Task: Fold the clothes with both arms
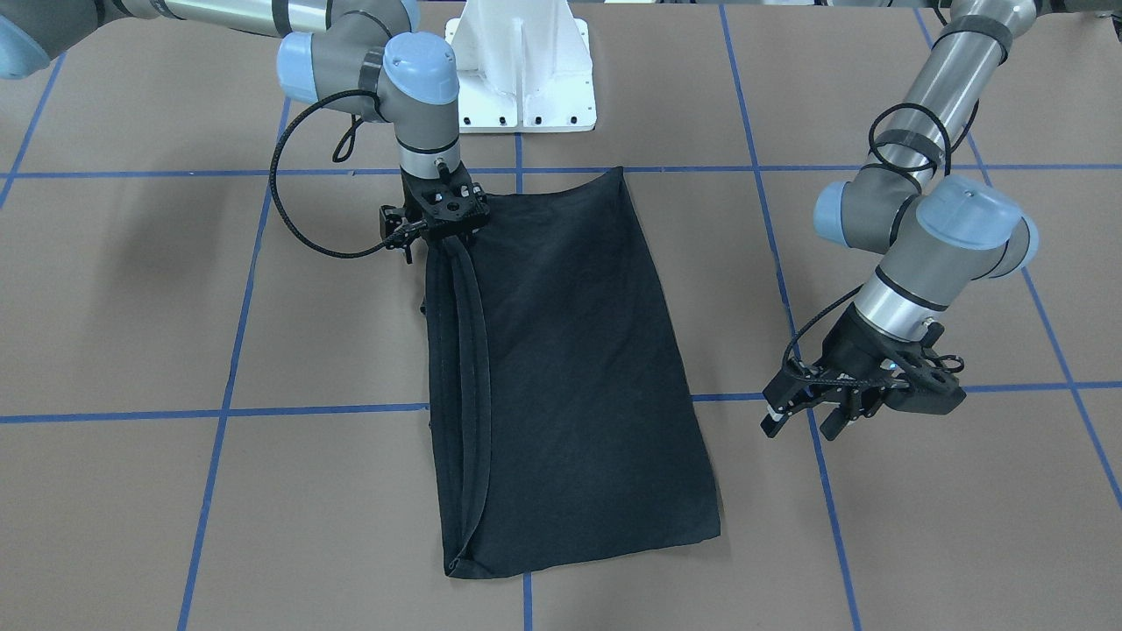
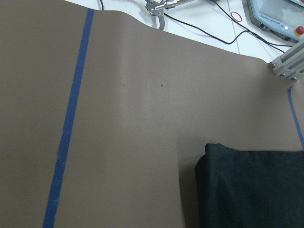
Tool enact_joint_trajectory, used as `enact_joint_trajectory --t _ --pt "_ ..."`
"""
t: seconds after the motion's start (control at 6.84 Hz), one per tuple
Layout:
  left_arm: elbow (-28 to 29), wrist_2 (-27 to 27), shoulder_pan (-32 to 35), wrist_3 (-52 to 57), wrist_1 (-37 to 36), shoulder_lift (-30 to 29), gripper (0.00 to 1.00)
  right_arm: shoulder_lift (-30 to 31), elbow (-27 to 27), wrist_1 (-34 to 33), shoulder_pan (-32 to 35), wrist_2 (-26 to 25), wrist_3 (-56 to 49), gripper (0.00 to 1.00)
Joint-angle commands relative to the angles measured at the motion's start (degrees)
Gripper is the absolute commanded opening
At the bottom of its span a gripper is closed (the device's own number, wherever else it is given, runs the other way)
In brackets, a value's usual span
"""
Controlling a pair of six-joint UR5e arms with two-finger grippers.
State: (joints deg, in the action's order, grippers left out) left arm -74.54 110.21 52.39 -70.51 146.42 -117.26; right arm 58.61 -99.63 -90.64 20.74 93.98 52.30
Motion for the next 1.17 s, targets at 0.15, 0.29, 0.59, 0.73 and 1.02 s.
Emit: enact_joint_trajectory --t 0.15,0.29,0.59,0.73,1.02 --pt "-0.1 0.0 0.0 -0.1 0.0 -0.1 1.00 0.4 0.2 -0.1 1.7 0.4 -0.6 1.00" --pt "-0.2 0.0 -0.1 -0.1 0.0 -0.1 1.00 1.0 0.2 0.0 2.6 0.7 -2.7 1.00" --pt "-0.3 0.0 -1.1 -2.2 0.1 -0.1 1.00 3.7 0.1 0.5 4.8 1.9 -4.5 1.00" --pt "-0.3 0.0 -1.1 -2.2 0.1 -0.1 1.00 4.3 -0.3 0.5 5.4 3.0 -4.8 1.00" --pt "-0.3 0.0 -1.1 -2.1 0.1 -0.1 1.00 4.2 -1.2 0.5 6.5 4.4 -4.9 1.00"
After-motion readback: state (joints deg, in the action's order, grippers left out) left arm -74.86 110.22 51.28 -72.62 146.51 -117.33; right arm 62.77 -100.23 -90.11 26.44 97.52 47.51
